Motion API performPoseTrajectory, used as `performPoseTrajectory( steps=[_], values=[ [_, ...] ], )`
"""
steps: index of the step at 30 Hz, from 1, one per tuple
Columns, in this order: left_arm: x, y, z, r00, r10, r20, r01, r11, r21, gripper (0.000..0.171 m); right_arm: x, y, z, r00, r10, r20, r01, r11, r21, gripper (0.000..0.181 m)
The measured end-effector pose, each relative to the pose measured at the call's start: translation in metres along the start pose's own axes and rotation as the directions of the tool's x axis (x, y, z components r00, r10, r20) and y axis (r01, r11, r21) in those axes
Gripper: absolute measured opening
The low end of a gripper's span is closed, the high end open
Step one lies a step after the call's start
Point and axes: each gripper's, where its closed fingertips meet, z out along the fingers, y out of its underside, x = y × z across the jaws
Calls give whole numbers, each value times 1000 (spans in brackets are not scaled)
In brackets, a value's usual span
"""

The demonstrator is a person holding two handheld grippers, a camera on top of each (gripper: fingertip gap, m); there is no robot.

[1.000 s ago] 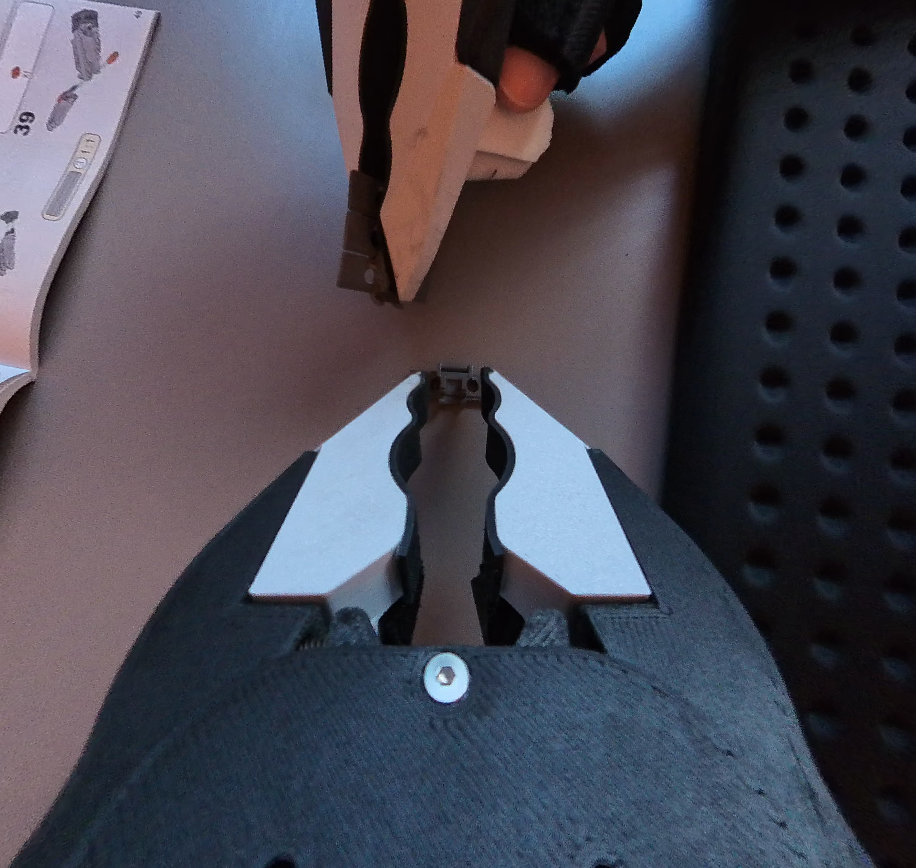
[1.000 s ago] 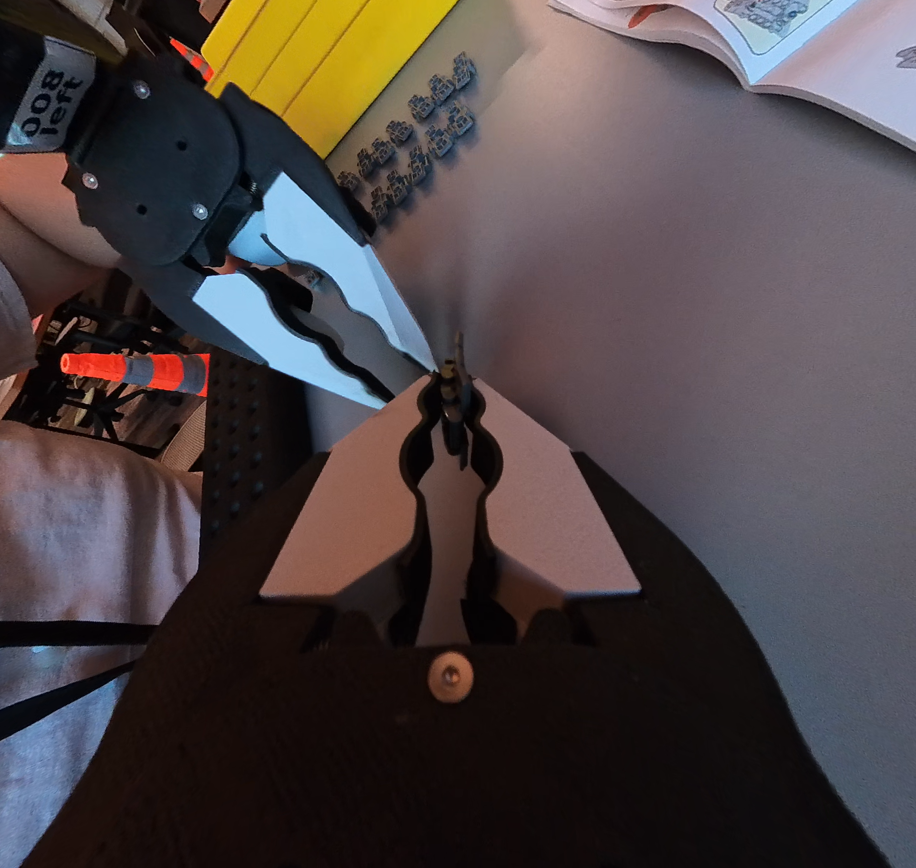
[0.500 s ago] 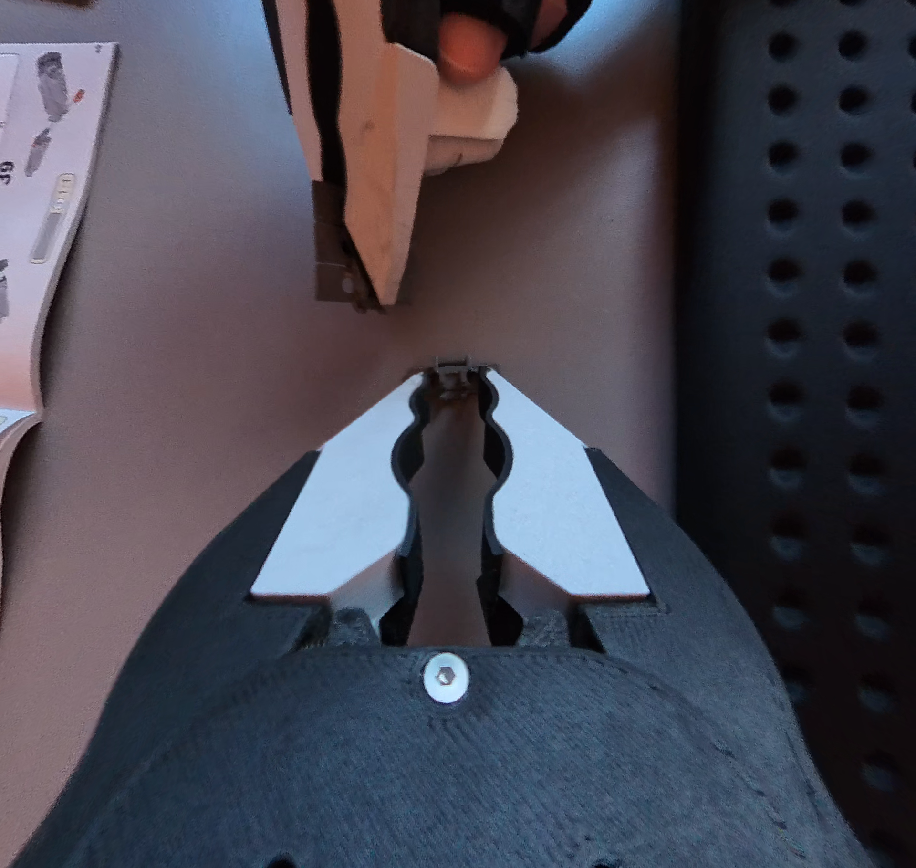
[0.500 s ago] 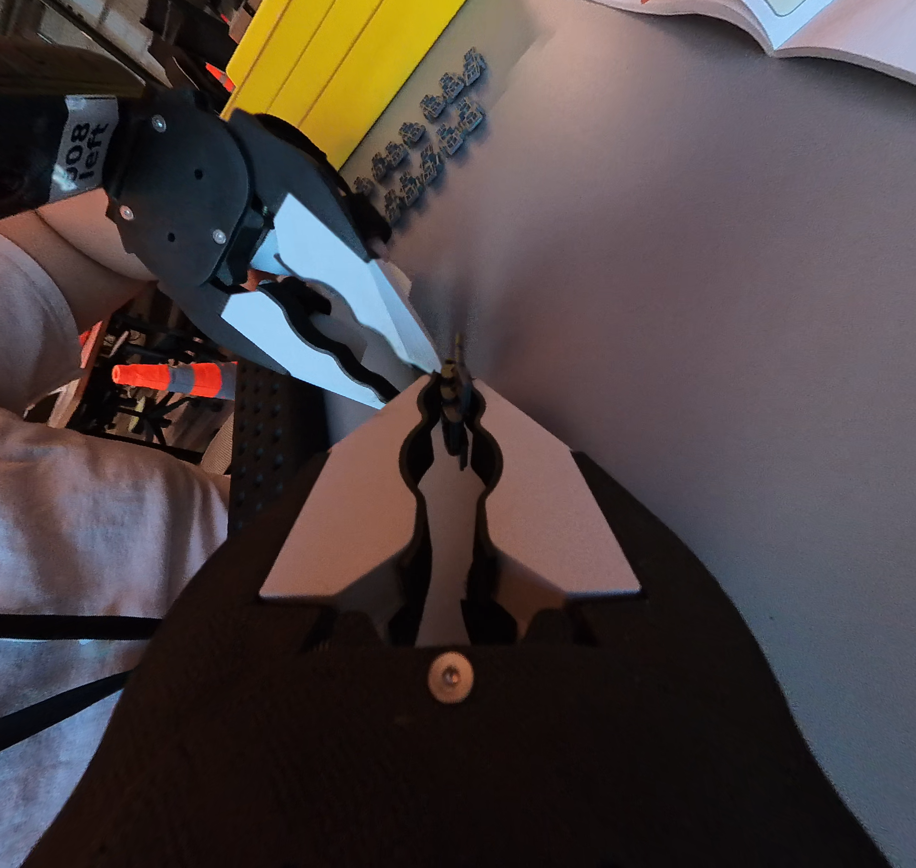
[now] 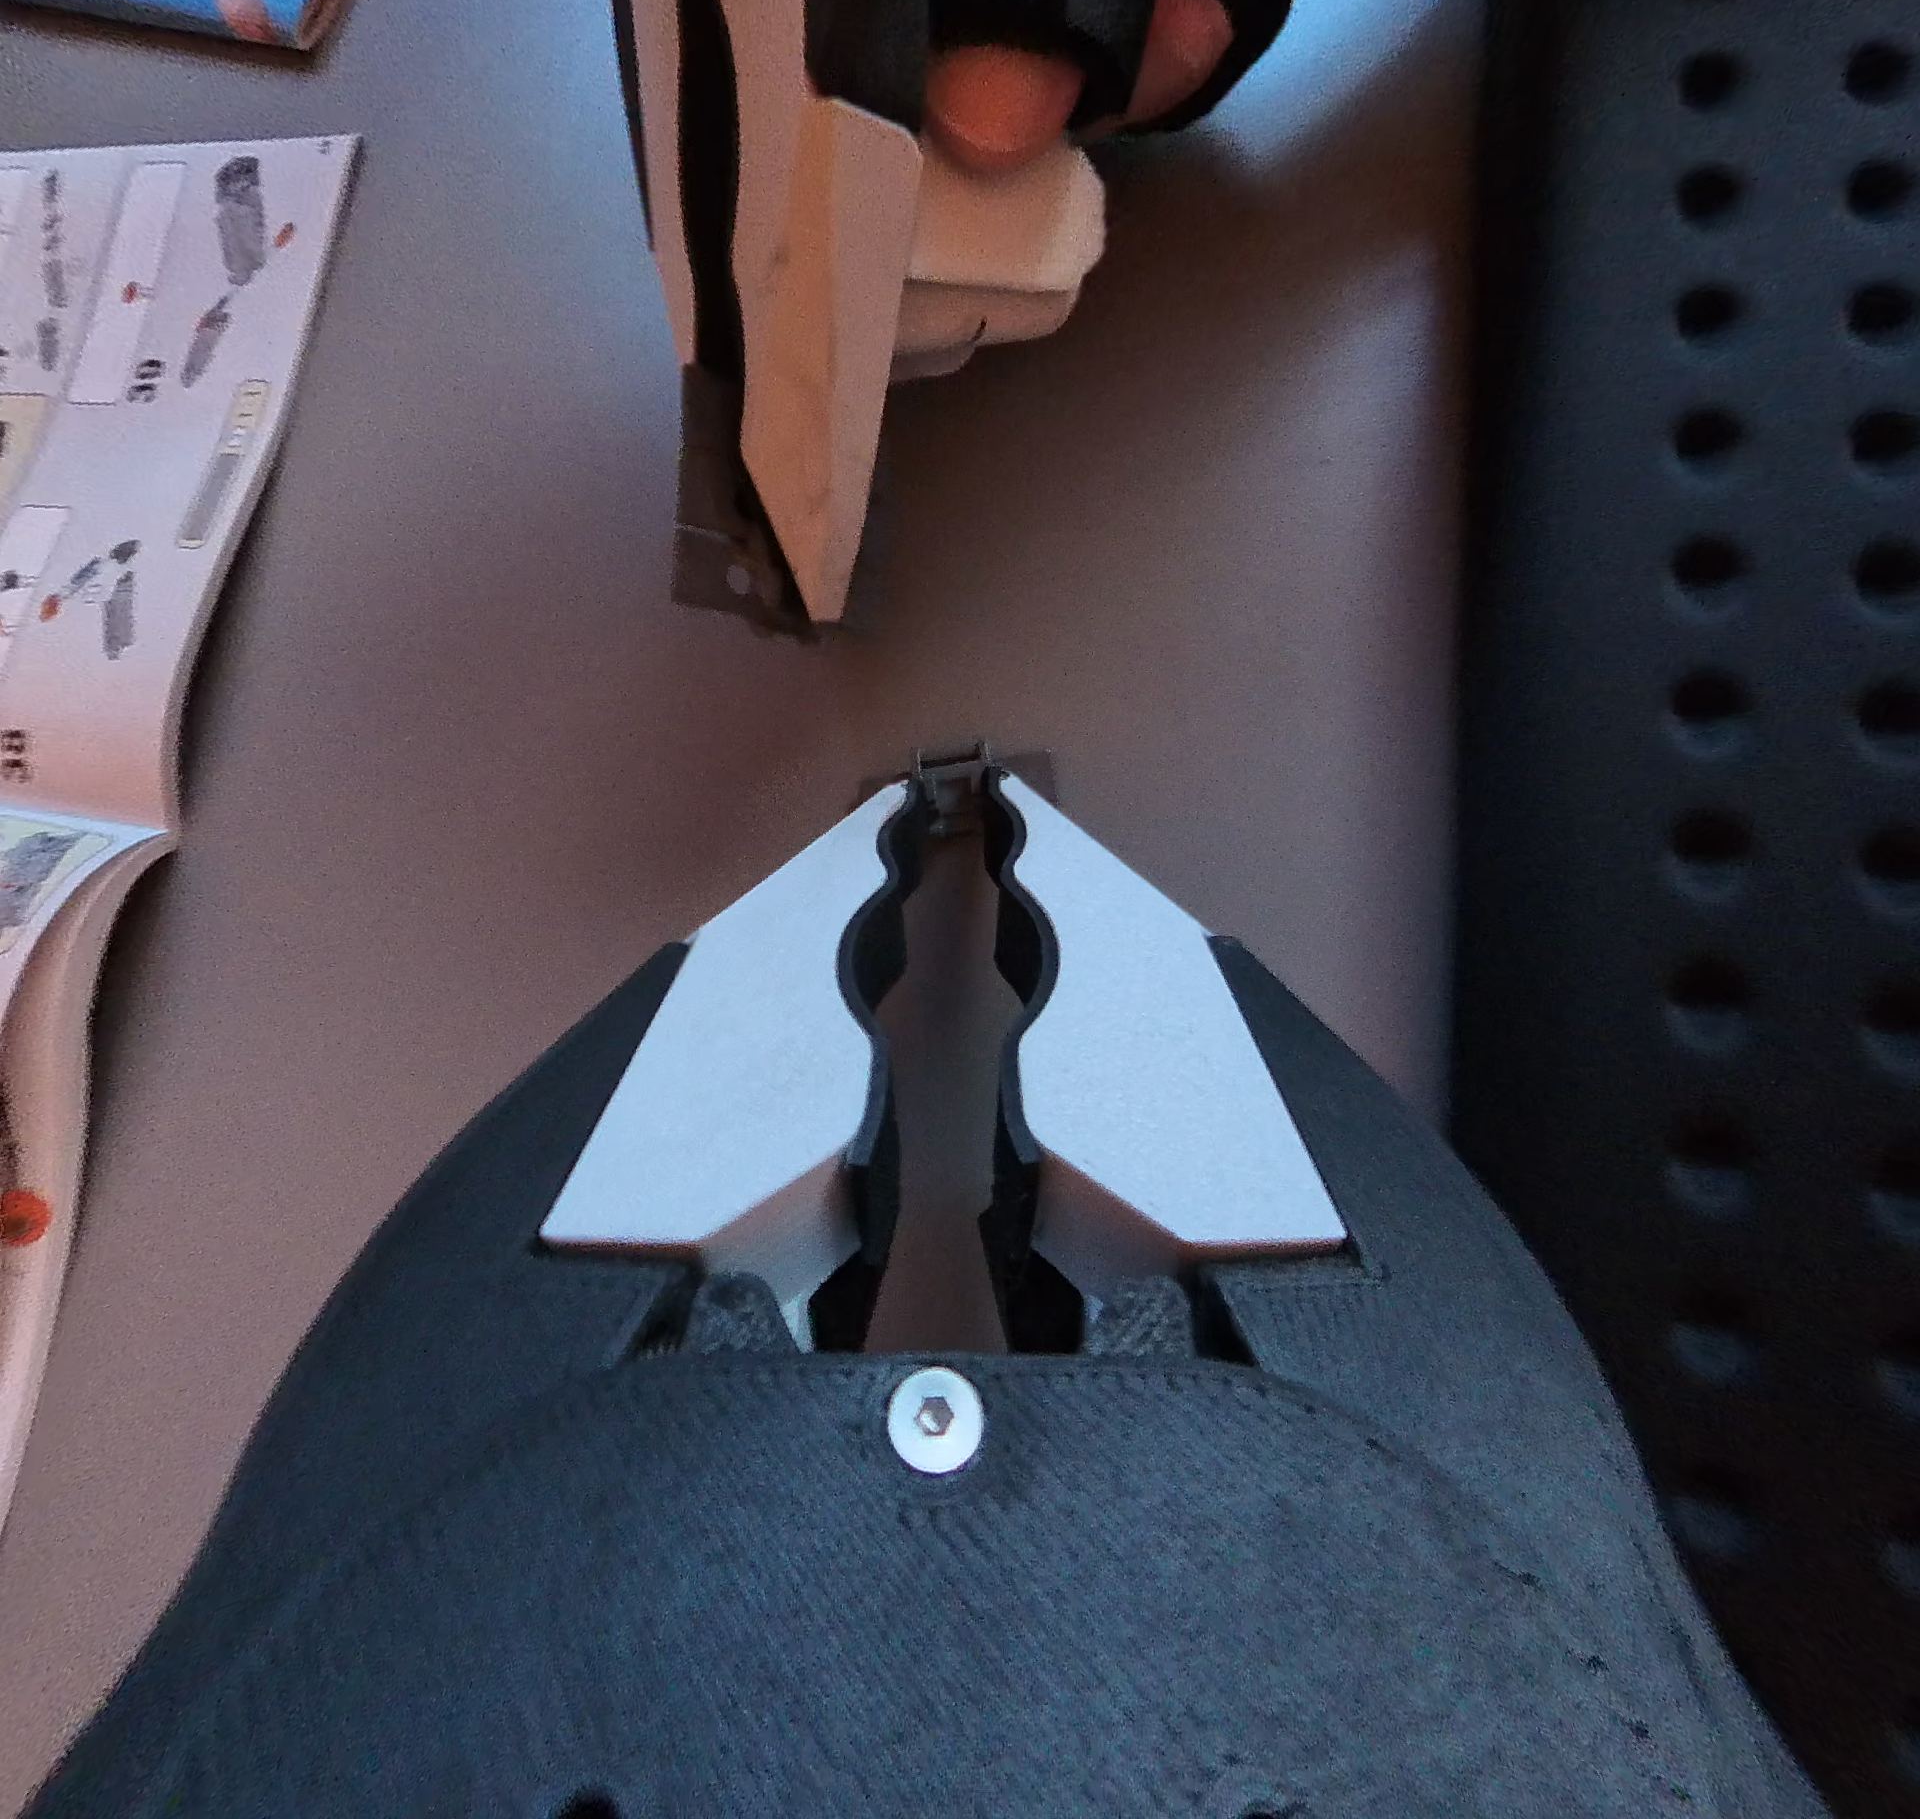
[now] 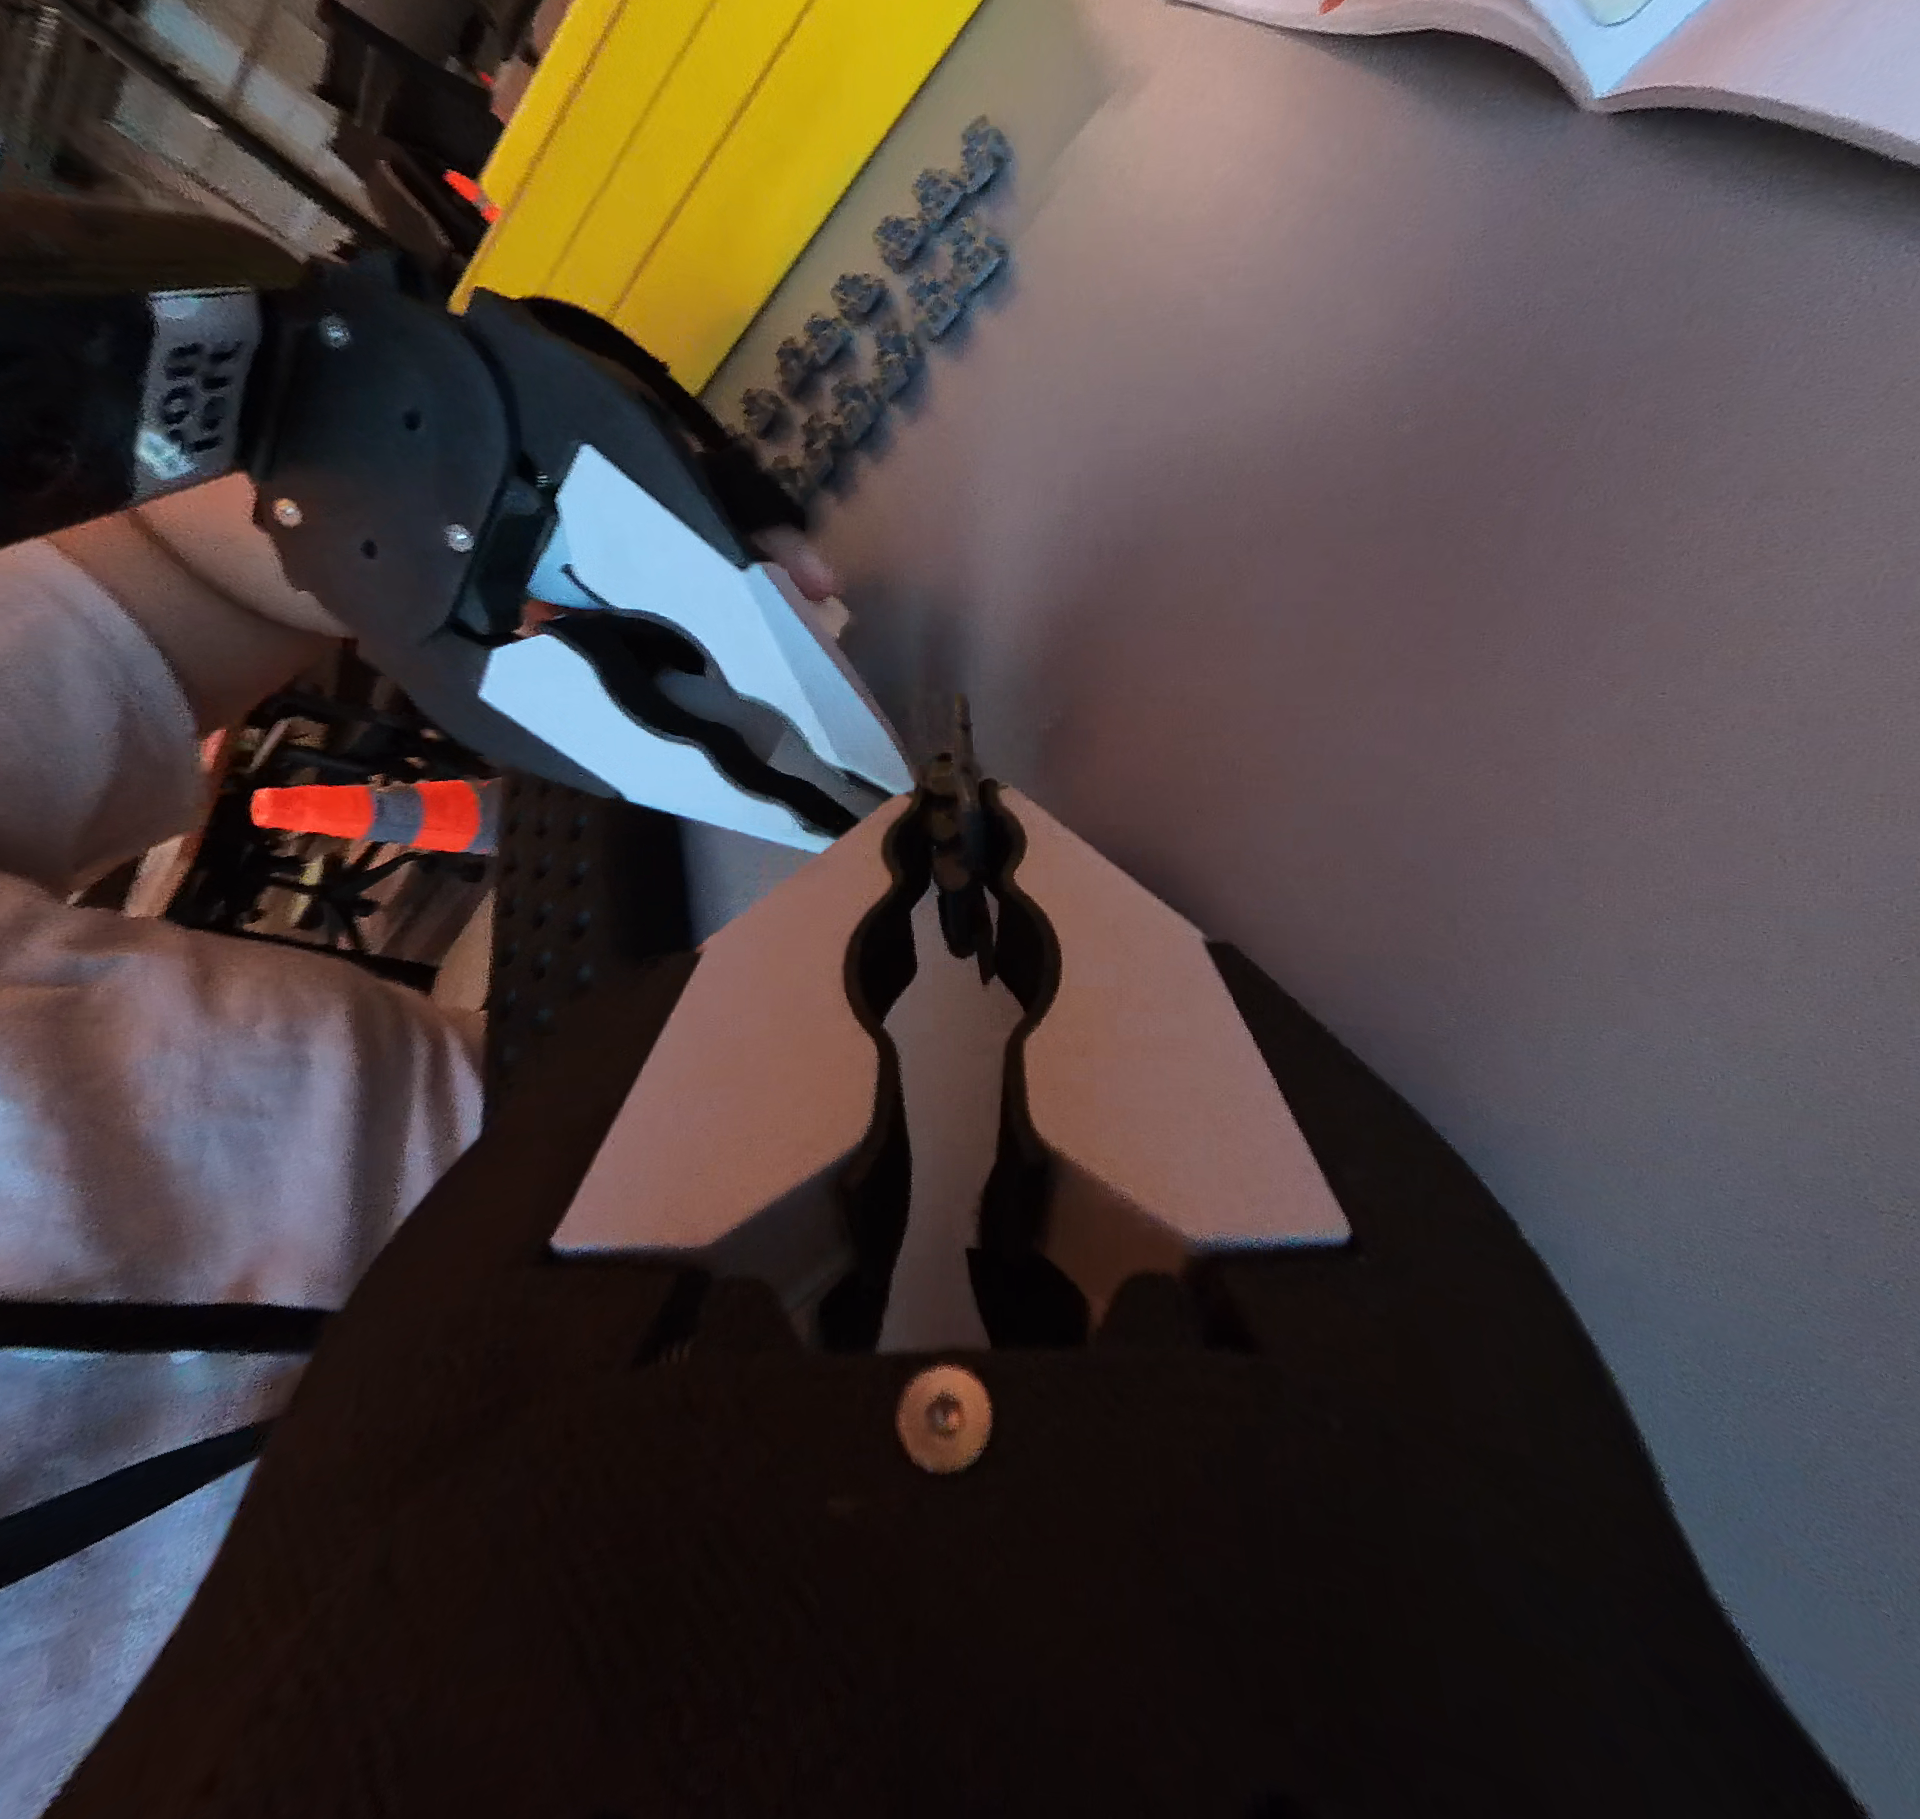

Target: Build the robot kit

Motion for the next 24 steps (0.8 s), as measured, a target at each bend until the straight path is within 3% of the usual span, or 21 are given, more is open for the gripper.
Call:
performPoseTrajectory(
  steps=[3, 9, 13, 24],
  values=[
    [-13, -7, -10, 995, 17, 98, -23, 998, 61, 9, 0, 1, 0, 1000, 4, 1, -4, 1000, -7, 6],
    [-17, -32, -34, 964, 146, 222, -181, 972, 146, 9, -25, 3, 5, 961, 168, 220, -166, 986, -27, 5],
    [-12, -32, -34, 956, 203, 214, -232, 965, 121, 9, -34, -5, 0, 906, 258, 334, -271, 963, -8, 5],
    [-7, -33, -31, 939, 297, 176, -313, 947, 68, 9, -34, 2, 2, 876, 318, 363, -315, 947, -69, 5]
  ],
)
